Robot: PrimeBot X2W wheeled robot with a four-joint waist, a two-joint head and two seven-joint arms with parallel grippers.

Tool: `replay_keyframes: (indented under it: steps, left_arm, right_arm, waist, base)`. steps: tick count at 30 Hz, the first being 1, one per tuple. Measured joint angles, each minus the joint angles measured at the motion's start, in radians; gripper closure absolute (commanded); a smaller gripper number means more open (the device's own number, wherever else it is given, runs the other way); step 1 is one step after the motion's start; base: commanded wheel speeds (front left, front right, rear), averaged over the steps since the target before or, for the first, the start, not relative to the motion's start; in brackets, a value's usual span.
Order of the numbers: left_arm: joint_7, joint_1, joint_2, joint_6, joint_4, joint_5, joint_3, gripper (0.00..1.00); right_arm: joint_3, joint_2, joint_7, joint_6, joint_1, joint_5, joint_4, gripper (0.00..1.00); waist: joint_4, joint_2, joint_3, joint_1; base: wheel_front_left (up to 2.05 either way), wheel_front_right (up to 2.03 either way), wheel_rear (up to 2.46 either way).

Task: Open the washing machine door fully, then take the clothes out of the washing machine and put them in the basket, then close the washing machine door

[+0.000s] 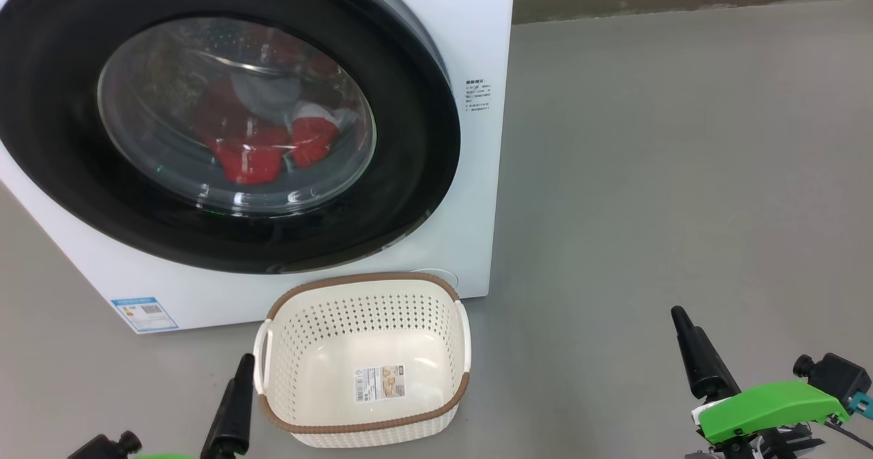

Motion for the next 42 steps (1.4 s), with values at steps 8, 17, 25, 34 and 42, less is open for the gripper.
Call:
replay_keyframes:
  steps: [8, 17, 25, 34, 42]
  left_arm:
    - [-0.024, 0.0, 0.0, 0.0, -0.02, 0.156, 0.012, 0.0]
    - [-0.044, 0.0, 0.0, 0.001, -0.036, 0.291, 0.004, 0.0]
    - [-0.069, 0.0, 0.0, 0.026, -0.038, 0.416, -0.01, 0.0]
    - [-0.096, 0.0, 0.001, 0.035, -0.043, 0.518, -0.012, 0.0]
    - [-0.118, 0.0, 0.002, 0.035, -0.033, 0.602, -0.012, 0.0]
  right_arm:
    - [0.015, 0.0, -0.022, 0.0, 0.0, -0.114, -0.005, 0.0]
    - [0.023, 0.0, -0.044, 0.0, 0.0, -0.212, -0.015, 0.0]
    - [0.045, 0.0, -0.067, 0.0, -0.002, -0.312, -0.014, 0.0]
    - [0.055, -0.001, -0.093, 0.0, -0.021, -0.414, -0.012, 0.0]
    - [0.075, -0.002, -0.115, 0.0, -0.022, -0.501, -0.003, 0.0]
  waist:
    - [-0.005, 0.0, -0.006, 0.0]
    - [-0.01, 0.0, -0.01, 0.0]
    - [-0.013, 0.0, -0.015, -0.0001]
    - [-0.013, 0.0, -0.014, 0.0]
    - [-0.015, 0.0, -0.016, -0.0001]
  base:
    - [0.0, 0.0, 0.0]
    - [0.0, 0.0, 0.0]
    - [0.0, 0.0, 0.0]
    - [0.0, 0.0, 0.0]
    - [0.0, 0.0, 0.0]
